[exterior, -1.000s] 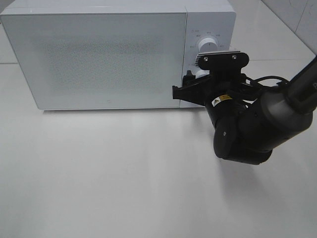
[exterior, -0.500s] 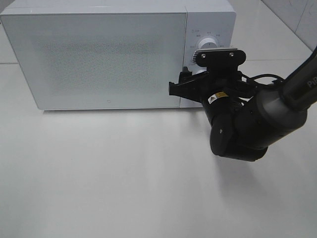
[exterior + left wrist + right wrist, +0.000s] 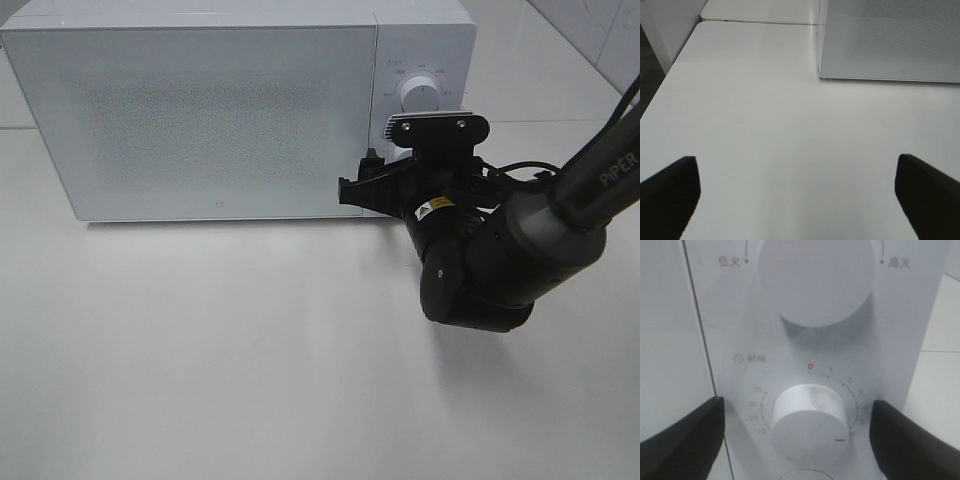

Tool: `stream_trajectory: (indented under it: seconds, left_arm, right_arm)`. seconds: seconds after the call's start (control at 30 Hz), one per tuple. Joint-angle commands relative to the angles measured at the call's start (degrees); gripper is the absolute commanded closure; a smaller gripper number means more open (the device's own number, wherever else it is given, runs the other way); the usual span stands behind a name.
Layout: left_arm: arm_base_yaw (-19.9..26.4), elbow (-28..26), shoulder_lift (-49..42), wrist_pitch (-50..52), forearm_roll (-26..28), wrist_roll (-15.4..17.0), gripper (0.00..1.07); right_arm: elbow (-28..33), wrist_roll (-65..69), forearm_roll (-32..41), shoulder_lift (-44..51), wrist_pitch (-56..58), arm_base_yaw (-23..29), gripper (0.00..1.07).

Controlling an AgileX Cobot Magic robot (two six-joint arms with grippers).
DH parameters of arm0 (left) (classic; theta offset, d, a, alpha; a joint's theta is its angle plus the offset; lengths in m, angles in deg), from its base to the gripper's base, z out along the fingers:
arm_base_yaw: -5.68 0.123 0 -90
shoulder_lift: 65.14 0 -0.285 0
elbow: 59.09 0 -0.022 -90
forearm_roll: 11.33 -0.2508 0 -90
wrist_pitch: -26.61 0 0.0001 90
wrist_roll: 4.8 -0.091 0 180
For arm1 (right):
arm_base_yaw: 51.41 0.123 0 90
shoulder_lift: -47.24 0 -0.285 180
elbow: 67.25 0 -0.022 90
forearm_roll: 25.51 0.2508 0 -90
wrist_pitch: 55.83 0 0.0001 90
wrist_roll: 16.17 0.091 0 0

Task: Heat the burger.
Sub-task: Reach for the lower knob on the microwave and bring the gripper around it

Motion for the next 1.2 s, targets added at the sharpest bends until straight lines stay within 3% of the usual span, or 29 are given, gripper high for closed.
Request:
stream_trajectory:
  seconds: [0.03,0.2,0.23,0.33,0.4,0.5,0.57,1.2]
  left_arm:
    - [0.1,0.2,-0.3,0.6,0.3,-0.1,0.09]
    - [0.1,0.2,-0.3,0.6,0.3,-0.1,0.09]
    - [0.1,0.2,-0.3,0.6,0.3,-0.1,0.09]
    - [0.1,0.2,-0.3,0.6,0.3,-0.1,0.09]
    - [0.1,0.2,-0.3,0.6,0.3,-0.1,0.09]
    - [0.1,0.2,-0.3,0.6,0.3,-0.1,0.09]
    - [0.1,0.2,-0.3,0.6,0.3,-0.1,0.09]
    - [0.1,0.2,-0.3,0.6,0.3,-0.1,0.09]
  right_arm:
    - [-0.5,0.3,-0.5,0.2,-0.6,-0.3,0.31]
    - [-0.5,0.3,-0.6,0.2,-0.6,-0.3,0.34]
    - [-0.5,0.3,-0.7,0.2,-0.6,-0.3,0.41]
    - [-0.5,0.3,-0.7,0.2,-0.6,-0.3,0.46]
    - [-0.5,0.3,-0.7,0.2,-0.6,-0.3,0.76]
    - [-0.5,0.3,-0.7,0.2,-0.6,-0.3,0.83]
    - [-0.5,0.3,-0.7,0.2,-0.6,-0.3,1.07]
    - [-0.5,4.9,-2.0,0.2,-5.6,-0.3,1.07]
